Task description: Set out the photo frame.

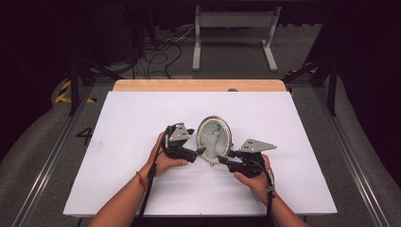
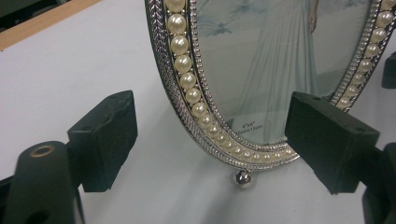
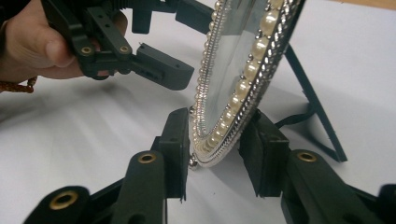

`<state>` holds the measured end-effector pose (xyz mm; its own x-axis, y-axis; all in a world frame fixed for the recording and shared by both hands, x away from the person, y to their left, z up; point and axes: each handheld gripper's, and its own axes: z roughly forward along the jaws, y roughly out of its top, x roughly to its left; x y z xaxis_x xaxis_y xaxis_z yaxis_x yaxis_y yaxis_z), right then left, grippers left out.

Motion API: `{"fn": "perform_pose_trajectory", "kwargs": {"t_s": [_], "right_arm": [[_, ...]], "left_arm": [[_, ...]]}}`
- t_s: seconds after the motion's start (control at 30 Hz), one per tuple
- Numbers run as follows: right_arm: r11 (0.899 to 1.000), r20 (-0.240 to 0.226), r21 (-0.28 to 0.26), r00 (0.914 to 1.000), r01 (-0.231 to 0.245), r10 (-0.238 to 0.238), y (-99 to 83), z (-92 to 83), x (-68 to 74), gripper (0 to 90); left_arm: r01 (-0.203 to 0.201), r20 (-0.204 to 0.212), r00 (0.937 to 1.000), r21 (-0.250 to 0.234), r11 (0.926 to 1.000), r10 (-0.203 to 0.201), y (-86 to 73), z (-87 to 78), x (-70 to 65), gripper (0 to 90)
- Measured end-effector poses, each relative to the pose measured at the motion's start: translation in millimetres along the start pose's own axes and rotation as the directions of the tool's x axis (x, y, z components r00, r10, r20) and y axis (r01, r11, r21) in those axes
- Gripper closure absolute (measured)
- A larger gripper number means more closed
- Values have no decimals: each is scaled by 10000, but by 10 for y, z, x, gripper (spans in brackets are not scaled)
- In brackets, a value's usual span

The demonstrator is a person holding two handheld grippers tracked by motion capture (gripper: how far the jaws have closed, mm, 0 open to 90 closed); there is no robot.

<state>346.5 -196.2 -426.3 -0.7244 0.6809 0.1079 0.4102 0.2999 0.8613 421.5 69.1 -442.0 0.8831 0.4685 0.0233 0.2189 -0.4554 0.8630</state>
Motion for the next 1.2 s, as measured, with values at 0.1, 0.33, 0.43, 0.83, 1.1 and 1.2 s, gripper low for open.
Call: {"fn": "perform_pose_trajectory", "kwargs": {"t_s": [0.1,0.33,0.43,0.83,1.1,1.2], "right_arm": [[10000,55,-14,9999,92,-92,14,-51,23,657],[9998,581,183,9983,81,-92,24,-140,49,719],[10000,784,79,9969,-5,-2,22,-181,39,719],[9913,1241,-1318,9920,-55,220,102,-286,36,762],[9889,1204,-1484,9927,60,120,112,-252,39,799],[9895,1179,-1444,9929,35,137,119,-251,35,800]], "left_arm": [[80,49,10000,98,9999,-80,-23,34,19,202],[144,-89,9999,38,9999,-144,-36,34,60,361],[160,51,9999,47,9999,-160,-43,49,63,385],[-26,452,9990,-137,9999,32,-17,65,28,439],[35,257,9997,37,10000,-36,-24,2,50,581],[34,190,9998,116,9999,-36,-19,-2,42,587]]}}
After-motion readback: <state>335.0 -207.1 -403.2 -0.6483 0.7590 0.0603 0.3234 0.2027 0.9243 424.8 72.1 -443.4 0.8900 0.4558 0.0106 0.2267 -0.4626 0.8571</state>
